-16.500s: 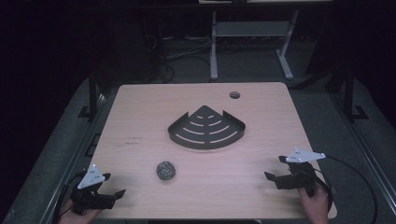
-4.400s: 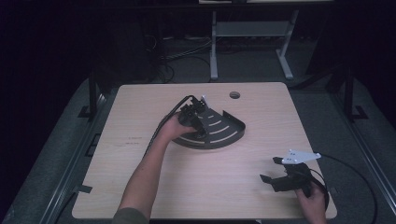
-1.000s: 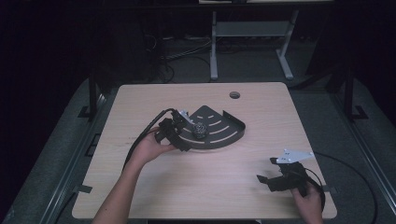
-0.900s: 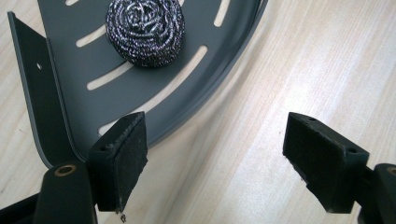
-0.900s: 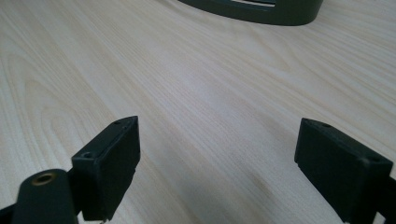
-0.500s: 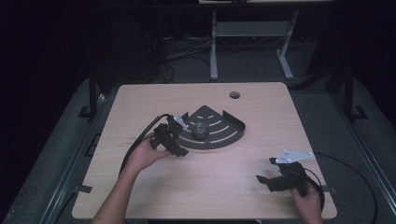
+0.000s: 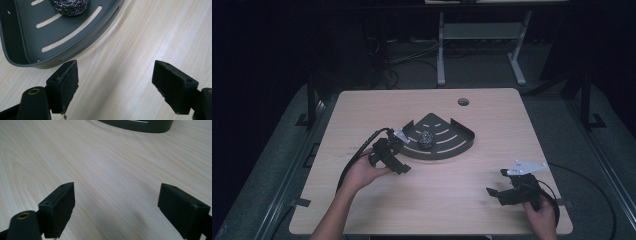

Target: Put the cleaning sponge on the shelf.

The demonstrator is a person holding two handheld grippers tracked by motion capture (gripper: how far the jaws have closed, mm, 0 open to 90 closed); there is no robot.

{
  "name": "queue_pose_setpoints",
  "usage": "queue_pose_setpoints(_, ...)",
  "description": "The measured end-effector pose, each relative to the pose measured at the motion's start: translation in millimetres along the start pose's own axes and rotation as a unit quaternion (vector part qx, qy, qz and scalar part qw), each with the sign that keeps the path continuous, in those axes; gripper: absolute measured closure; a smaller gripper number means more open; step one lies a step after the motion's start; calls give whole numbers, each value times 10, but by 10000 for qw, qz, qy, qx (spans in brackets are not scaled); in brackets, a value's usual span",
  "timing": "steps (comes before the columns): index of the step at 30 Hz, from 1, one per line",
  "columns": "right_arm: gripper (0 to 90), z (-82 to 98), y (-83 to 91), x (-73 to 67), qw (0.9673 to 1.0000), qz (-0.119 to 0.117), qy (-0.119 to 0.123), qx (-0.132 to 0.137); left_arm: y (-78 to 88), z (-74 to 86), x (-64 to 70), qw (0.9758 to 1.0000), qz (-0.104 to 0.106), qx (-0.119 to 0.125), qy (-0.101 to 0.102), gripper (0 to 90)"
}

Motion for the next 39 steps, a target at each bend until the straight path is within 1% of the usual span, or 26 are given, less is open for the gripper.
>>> queue_pose_setpoints(7, 138, 7, -9, 9, 10000, 7, 14, -9, 21, 97, 29, 10000, -23, 19, 37, 207)
queue_pose_setpoints(8, 138, 8, -11, 8, 10000, 10, 20, -12, 27, 132, 39, 10000, -30, 45, 56, 206)
queue_pose_setpoints(9, 138, 8, -11, 8, 10000, 10, 20, -12, 27, 132, 39, 10000, -30, 45, 56, 207)
queue_pose_setpoints(14, 138, 10, -13, 12, 10000, 21, -3, -26, 43, 255, 57, 10000, -28, 24, 88, 207)
queue_pose_setpoints(15, 138, 10, -13, 12, 10000, 21, -3, -26, 43, 255, 57, 10000, -28, 24, 88, 207)
queue_pose_setpoints(18, 138, 10, -14, 10, 10000, 20, -4, -28, 51, 326, 56, 9999, -34, 20, 131, 206)
queue_pose_setpoints(25, 138, 6, -11, 15, 10000, 32, -6, -14, 76, 426, 78, 9998, -41, 82, 199, 207)
queue_pose_setpoints(30, 138, 6, -11, 12, 10000, 32, -5, -16, 92, 527, 96, 9996, -76, 64, 250, 207)
queue_pose_setpoints(31, 138, 5, -11, 10, 10000, 26, -10, -17, 97, 549, 95, 9997, -81, 20, 236, 207)
queue_pose_setpoints(38, 138, -3, -15, -1, 10000, 26, -47, -13, 114, 673, 124, 9993, -104, 73, 344, 207)
queue_pose_setpoints(39, 138, -1, -16, 1, 10000, 34, -20, -25, 122, 691, 124, 9994, -112, 61, 328, 206)
Point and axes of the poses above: each handheld gripper's, and its own axes: y roughly backward along the jaws, z roughly out of its underside, x roughly to its right, the point moved 10 cm from there along -y, roughly forward along the jaws, and after that the axes turned 11 degrees about z, right-handed, at the moved point
